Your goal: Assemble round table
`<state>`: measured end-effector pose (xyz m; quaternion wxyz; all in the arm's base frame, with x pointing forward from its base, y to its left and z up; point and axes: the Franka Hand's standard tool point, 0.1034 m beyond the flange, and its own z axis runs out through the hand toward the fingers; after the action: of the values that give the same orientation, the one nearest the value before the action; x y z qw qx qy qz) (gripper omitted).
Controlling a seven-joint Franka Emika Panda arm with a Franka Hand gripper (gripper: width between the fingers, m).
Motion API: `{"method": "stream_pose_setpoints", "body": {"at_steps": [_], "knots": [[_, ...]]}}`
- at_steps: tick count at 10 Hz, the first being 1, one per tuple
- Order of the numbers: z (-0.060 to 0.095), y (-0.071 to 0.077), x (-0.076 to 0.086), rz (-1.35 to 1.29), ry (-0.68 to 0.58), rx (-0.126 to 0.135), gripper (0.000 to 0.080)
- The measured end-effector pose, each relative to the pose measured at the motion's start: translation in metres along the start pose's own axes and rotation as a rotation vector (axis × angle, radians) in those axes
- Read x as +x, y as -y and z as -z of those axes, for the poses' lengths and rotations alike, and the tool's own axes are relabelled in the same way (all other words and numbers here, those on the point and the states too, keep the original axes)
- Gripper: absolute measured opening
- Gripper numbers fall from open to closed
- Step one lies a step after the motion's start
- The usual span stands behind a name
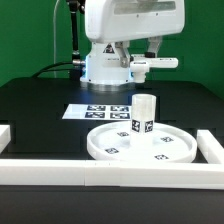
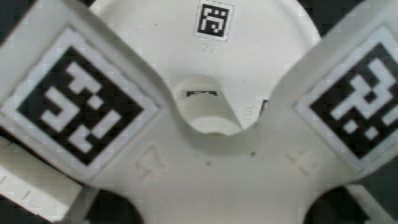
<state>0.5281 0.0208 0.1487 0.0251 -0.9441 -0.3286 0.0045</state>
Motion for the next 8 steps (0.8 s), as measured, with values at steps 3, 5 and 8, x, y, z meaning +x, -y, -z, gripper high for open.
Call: {"method": "stream_pose_setpoints", "body": {"at_steps": [3,5,8], "knots": [[-0.003,-0.002,0.006,0.024,-0.002,-0.006,0.0445],[-0.004,-0.006,0.015,0.028,-0.007,-0.010,0.0445],[-0.012,-0.005,0.014,0.028,0.000,-0.005,0.0445]]}}
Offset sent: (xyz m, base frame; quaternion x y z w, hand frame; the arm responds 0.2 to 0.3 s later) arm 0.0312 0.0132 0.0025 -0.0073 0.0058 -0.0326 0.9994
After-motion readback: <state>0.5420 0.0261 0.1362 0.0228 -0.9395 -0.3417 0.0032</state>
